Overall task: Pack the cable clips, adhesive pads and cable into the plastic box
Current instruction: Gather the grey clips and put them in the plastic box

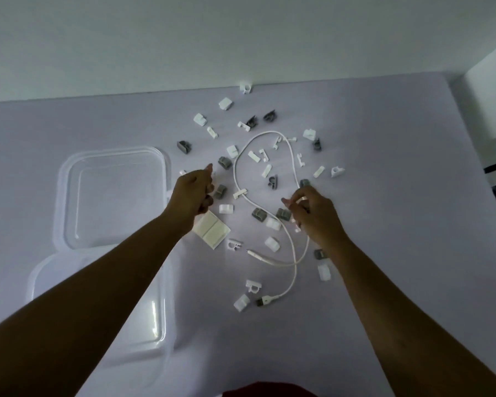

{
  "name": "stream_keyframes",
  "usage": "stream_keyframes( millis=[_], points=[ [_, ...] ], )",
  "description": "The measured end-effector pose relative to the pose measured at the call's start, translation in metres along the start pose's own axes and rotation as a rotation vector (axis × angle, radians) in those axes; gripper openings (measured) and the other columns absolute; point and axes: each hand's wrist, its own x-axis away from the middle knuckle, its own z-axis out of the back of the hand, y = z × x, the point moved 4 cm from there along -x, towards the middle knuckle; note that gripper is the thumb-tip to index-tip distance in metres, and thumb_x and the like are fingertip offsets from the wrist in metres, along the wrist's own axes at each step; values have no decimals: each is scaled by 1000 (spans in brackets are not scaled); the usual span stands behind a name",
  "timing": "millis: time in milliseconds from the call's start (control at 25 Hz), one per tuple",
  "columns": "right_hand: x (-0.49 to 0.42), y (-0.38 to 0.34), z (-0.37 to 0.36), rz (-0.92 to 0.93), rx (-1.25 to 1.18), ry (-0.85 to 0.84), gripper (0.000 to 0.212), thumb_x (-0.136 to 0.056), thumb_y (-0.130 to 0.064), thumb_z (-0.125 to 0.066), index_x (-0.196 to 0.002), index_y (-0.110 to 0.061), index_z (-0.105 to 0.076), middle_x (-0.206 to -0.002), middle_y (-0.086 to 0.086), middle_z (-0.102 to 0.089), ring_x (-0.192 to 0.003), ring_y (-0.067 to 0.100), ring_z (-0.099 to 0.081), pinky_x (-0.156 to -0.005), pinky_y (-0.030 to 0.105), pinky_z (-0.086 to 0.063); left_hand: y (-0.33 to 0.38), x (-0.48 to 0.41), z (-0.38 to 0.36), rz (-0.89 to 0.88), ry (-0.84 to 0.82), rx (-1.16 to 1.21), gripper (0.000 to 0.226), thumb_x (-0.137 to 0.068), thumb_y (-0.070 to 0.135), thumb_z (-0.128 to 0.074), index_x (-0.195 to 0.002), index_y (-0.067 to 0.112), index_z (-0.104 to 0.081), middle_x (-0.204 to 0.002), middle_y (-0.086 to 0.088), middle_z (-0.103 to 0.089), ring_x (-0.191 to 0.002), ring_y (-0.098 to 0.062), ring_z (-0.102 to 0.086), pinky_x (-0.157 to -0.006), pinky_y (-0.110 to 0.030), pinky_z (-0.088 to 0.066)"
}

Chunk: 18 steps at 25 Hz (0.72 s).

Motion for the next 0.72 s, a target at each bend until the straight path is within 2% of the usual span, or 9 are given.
stream_keyframes(
  millis=[80, 160, 280, 400, 480, 560, 600, 640, 720],
  points=[
    [-1, 0, -3, 95, 454, -63, 25, -93, -36, -57, -105, -15, -51, -79, 7, -68, -70, 22, -64, -65, 32, -54, 3, -10, -2, -263, 132, -650, 35, -96, 40, -50, -85, 8, -54, -71, -7, -55, -58, -20, -53, -55, -27, -45],
    [-2, 0, -9, 145, 680, -75, 28, -95, -38, -53, -112, -17, -47, -88, 10, -68, -81, 28, -65, -66, 33, -51, 4, -15, -9, -420, 161, -1038, 37, -94, 42, -53, -102, 6, -50, -78, -10, -57, -66, -25, -57, -59, -33, -46],
    [-5, 6, -16, 161, 789, -71, 30, -95, -38, -52, -115, -16, -45, -94, 9, -68, -85, 28, -67, -64, 30, -44, -1, -26, -16, -429, 184, -1277, 46, -94, 46, -51, -118, 7, -44, -92, -14, -64, -79, -31, -65, -60, -35, -47],
    [-5, 14, -25, 191, 897, -55, 30, -96, -38, -50, -115, -15, -45, -96, 9, -69, -86, 27, -68, -64, 30, -47, -10, -30, -21, -468, 203, -1407, 43, -97, 43, -47, -119, 7, -45, -95, -14, -67, -82, -33, -68, -57, -34, -40],
    [-7, 18, -27, 213, 866, -20, 27, -96, -38, -51, -111, -16, -49, -92, 8, -69, -82, 26, -68, -63, 30, -48, -16, -32, -23, -519, 214, -1482, 36, -99, 38, -43, -116, 7, -46, -90, -13, -67, -77, -33, -68, -55, -33, -37],
    [-9, 21, -21, 137, 536, 4, 23, -94, -36, -55, -102, -15, -55, -82, 4, -68, -72, 20, -65, -62, 30, -51, -14, -32, -22, -516, 216, -1410, 30, -101, 35, -39, -109, 7, -48, -80, -13, -62, -67, -30, -63, -56, -34, -39],
    [-8, 24, -17, 72, 231, -3, 19, -93, -35, -58, -95, -15, -57, -75, 1, -66, -64, 15, -62, -58, 28, -50, -14, -31, -19, -460, 186, -1223, 29, -102, 35, -37, -103, 9, -50, -75, -10, -57, -63, -25, -58, -57, -33, -42],
    [-5, 25, -14, 5, -97, -15, 17, -93, -33, -58, -90, -16, -57, -69, -1, -64, -56, 11, -59, -52, 26, -47, -15, -29, -17, -369, 112, -886, 29, -102, 36, -36, -95, 13, -51, -71, -5, -53, -58, -19, -53, -55, -30, -43],
    [8, 28, -10, -98, -612, -48, 16, -96, -30, -54, -85, -19, -58, -68, 0, -67, -50, 8, -57, -44, 19, -40, -20, -21, -21, -73, -161, -21, 32, -102, 38, -35, -80, 19, -49, -61, 2, -47, -44, -8, -42, -43, -19, -35]
  ],
)
